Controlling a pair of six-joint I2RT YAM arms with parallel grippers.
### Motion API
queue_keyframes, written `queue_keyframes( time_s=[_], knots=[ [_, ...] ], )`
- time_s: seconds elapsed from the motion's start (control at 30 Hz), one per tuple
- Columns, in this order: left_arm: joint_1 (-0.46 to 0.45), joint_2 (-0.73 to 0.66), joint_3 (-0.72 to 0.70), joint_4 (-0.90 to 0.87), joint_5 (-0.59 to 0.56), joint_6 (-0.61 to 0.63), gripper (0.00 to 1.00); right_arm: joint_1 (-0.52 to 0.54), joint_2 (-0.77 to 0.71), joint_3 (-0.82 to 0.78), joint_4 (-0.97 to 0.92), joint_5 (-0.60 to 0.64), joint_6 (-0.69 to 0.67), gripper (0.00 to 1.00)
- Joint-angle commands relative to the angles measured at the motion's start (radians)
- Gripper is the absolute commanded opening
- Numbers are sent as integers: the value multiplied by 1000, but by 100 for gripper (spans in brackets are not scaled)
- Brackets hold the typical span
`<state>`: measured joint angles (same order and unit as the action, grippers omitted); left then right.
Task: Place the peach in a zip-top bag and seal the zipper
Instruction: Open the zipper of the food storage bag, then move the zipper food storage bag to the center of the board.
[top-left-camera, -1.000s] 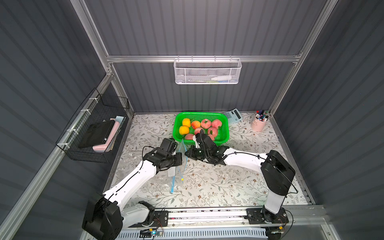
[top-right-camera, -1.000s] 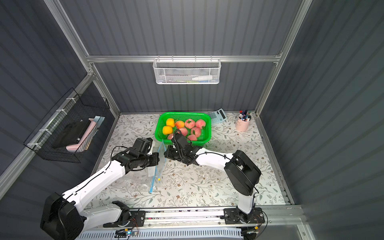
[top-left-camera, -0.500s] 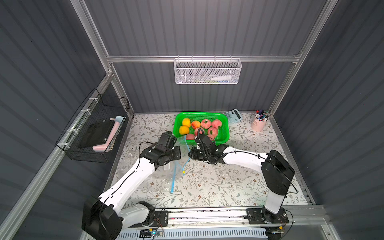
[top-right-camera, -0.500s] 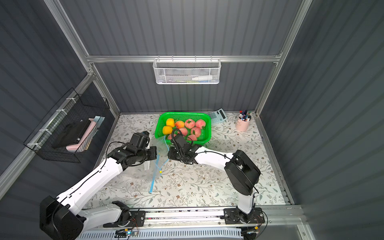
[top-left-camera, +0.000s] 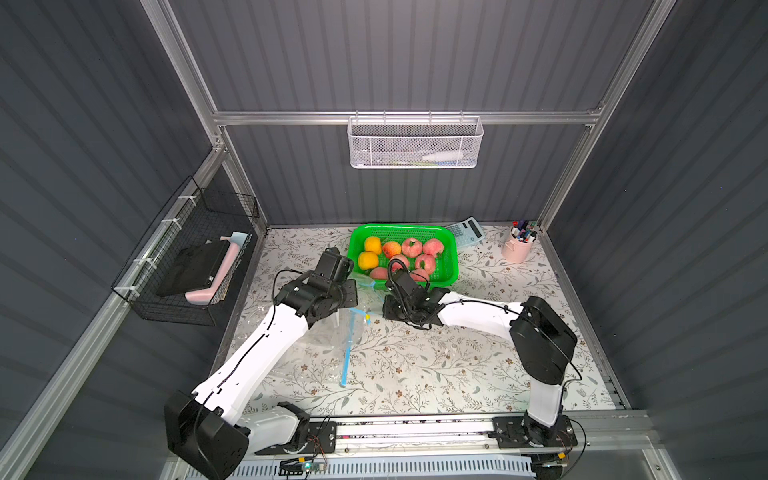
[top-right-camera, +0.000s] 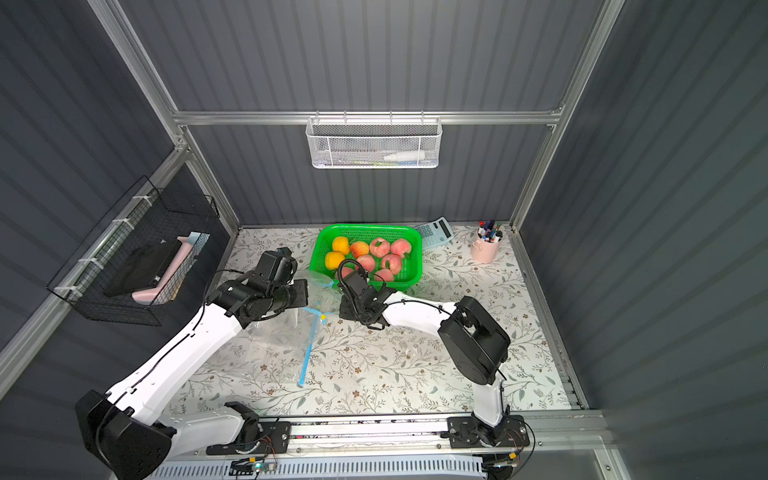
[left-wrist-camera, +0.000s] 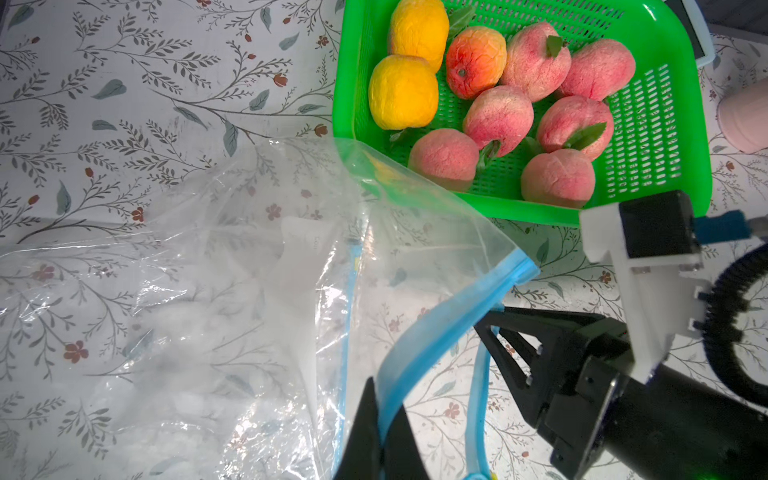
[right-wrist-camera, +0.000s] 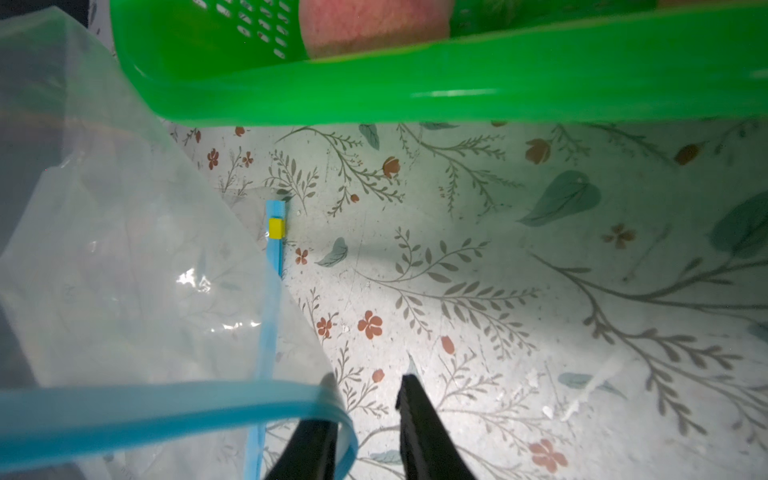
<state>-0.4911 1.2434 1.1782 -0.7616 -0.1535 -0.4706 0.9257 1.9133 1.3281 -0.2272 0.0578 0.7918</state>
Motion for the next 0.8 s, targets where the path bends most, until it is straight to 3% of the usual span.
queue_keyframes(
  time_s=[0.0,0.13,0.3,0.5,0.77],
  knots=[
    [-3,28,30,20,25,4,0,-1,44,58,-79,52,-9,30],
    [-3,72,28,40,38,0,0,-1,10,91,-33,-12,-86,36],
    [-1,113,26,61,8,7,0,-10,-89,97,25,-46,-193,53],
    [18,161,40,82,1,31,0,-54,-188,29,66,141,-268,70],
    [43,189,55,116,30,59,0,-256,-117,34,11,72,-261,71]
  ],
)
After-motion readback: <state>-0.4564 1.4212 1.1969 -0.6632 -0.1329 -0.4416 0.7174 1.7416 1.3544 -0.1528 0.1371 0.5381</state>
